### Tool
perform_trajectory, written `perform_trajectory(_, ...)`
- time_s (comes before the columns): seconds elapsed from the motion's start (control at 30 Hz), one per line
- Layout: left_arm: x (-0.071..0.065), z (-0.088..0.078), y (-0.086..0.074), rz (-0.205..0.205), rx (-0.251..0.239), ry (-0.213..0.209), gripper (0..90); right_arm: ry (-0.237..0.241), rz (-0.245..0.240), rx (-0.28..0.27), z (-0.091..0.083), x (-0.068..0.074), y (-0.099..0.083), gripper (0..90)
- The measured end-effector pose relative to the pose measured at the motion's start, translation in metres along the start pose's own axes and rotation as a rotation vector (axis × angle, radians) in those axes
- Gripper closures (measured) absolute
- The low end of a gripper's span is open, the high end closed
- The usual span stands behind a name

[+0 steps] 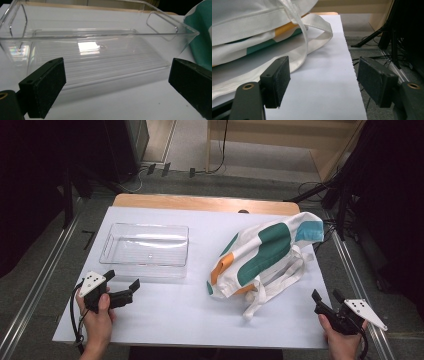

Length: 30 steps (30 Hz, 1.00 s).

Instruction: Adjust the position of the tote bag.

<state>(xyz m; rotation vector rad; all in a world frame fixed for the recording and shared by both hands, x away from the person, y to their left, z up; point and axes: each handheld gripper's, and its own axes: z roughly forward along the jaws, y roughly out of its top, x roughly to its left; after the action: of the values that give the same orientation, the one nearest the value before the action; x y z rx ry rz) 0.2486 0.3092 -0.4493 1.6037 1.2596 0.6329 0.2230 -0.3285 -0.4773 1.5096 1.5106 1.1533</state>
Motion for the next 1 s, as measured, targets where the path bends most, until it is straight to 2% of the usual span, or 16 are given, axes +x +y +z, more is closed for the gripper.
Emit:
perform_trajectory(0.1, -0.008, 0.0, 0.005, -0.005, -0.008, -0.014, 1.5, 0.01, 0.01, -0.006, 0.0, 0.001, 0.004, 27.8)
perform_trajectory(0.17, -0.023, 0.001, 0.011, 0.011, -0.01, -0.04, 1.5, 0.025, 0.032, -0.009, 0.0, 0.003, 0.009, 28.1)
perform_trajectory(0.3, -0.042, 0.003, 0.018, 0.03, -0.018, -0.086, 1.5, 0.03, 0.019, -0.022, 0.0, 0.011, 0.015, 31.7)
perform_trajectory(0.33, -0.051, 0.005, 0.02, 0.041, -0.02, -0.11, 1.5, 0.055, 0.021, -0.039, -0.002, 0.019, 0.021, 40.8)
perform_trajectory(0.4, -0.07, 0.009, 0.027, 0.074, -0.015, -0.147, 1.5, 0.071, 0.021, -0.048, -0.004, 0.024, 0.024, 48.9)
perform_trajectory(0.43, -0.07, 0.009, 0.027, 0.074, -0.015, -0.147, 1.5, 0.071, 0.021, -0.048, -0.004, 0.024, 0.024, 48.9)
perform_trajectory(0.47, -0.086, 0.014, 0.033, 0.092, -0.012, -0.186, 1.5, 0.109, 0.024, -0.061, -0.006, 0.03, 0.028, 59.7)
perform_trajectory(0.5, -0.086, 0.014, 0.033, 0.092, -0.012, -0.186, 1.5, 0.121, 0.018, -0.065, -0.007, 0.032, 0.03, 63.0)
perform_trajectory(0.53, -0.1, 0.018, 0.037, 0.11, -0.013, -0.22, 1.5, 0.129, 0.022, -0.066, -0.008, 0.033, 0.031, 67.1)
perform_trajectory(0.6, -0.109, 0.021, 0.039, 0.113, -0.011, -0.244, 1.6, 0.133, 0.02, -0.067, -0.008, 0.034, 0.032, 70.3)
perform_trajectory(0.67, -0.129, 0.029, 0.045, 0.131, -0.006, -0.292, 1.6, 0.142, 0.035, -0.063, -0.009, 0.038, 0.033, 81.2)
perform_trajectory(0.7, -0.129, 0.029, 0.045, 0.131, -0.006, -0.292, 1.5, 0.149, 0.036, -0.062, -0.009, 0.038, 0.033, 83.4)
perform_trajectory(0.73, -0.144, 0.037, 0.048, 0.14, 0.003, -0.32, 1.6, 0.153, 0.033, -0.062, -0.009, 0.038, 0.033, 85.7)
perform_trajectory(0.8, -0.159, 0.047, 0.05, 0.155, 0.019, -0.356, 1.5, 0.159, 0.036, -0.057, -0.009, 0.039, 0.033, 89.2)
perform_trajectory(0.83, -0.159, 0.047, 0.05, 0.155, 0.019, -0.356, 1.5, 0.159, 0.036, -0.057, -0.009, 0.039, 0.033, 89.2)
perform_trajectory(1.0, -0.203, 0.075, 0.048, 0.189, 0.056, -0.37, 1.5, 0.174, 0.016, -0.054, -0.007, 0.043, 0.032, 90.0)
